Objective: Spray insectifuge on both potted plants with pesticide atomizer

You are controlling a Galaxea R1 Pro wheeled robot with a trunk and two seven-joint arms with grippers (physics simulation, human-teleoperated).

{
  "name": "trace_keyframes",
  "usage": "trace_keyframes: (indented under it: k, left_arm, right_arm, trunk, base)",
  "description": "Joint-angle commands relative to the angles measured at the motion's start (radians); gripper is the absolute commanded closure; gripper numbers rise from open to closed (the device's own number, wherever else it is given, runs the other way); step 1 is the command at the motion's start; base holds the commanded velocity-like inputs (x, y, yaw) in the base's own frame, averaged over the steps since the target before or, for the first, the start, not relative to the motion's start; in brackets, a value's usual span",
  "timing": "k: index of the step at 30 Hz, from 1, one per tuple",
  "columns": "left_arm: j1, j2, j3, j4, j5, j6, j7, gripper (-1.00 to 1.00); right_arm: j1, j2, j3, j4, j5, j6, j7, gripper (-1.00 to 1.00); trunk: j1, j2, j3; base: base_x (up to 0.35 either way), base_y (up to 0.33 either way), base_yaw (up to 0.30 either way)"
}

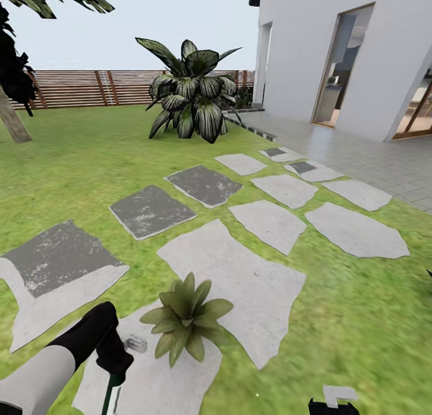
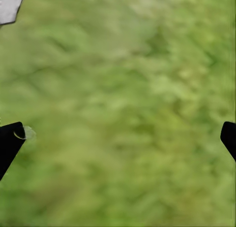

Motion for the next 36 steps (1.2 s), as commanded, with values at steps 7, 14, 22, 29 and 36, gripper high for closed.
trace_keyframes:
  k: [7,14,22,29,36]
  left_arm:
    - [0.0,-0.028,0.001,-0.011,-0.011,0.007,-0.008,1.0]
    - [-0.002,-0.083,-0.002,-0.018,-0.012,0.006,0.001,1.0]
    - [0.0,-0.028,0.007,-0.013,-0.011,0.005,0.068,1.0]
    - [-0.013,-0.026,0.01,-0.044,-0.011,0.009,0.071,1.0]
    - [-0.013,-0.025,0.011,-0.073,-0.011,0.012,0.071,1.0]
  right_arm:
    - [0.0,0.008,0.01,-0.001,-0.011,-0.002,-0.003,-1.0]
    - [0.0,0.008,0.01,-0.001,-0.012,-0.002,-0.003,-1.0]
    - [0.0,0.008,0.009,-0.001,-0.014,-0.002,-0.003,-1.0]
    - [0.0,0.008,0.008,-0.001,-0.014,-0.002,-0.003,-1.0]
    - [0.0,0.008,0.008,-0.001,-0.016,-0.002,-0.003,-1.0]
  trunk:
    - [0.0,0.0,-0.001]
    - [0.0,0.0,-0.001]
    - [0.0,0.0,-0.009]
    - [0.023,-0.042,-0.033]
    - [0.05,-0.091,-0.066]
  base:
    - [0.057,0.0,0.0]
    - [0.001,0.0,0.0]
    - [0.0,0.0,0.0]
    - [0.0,0.0,0.0]
    - [0.0,0.0,0.0]
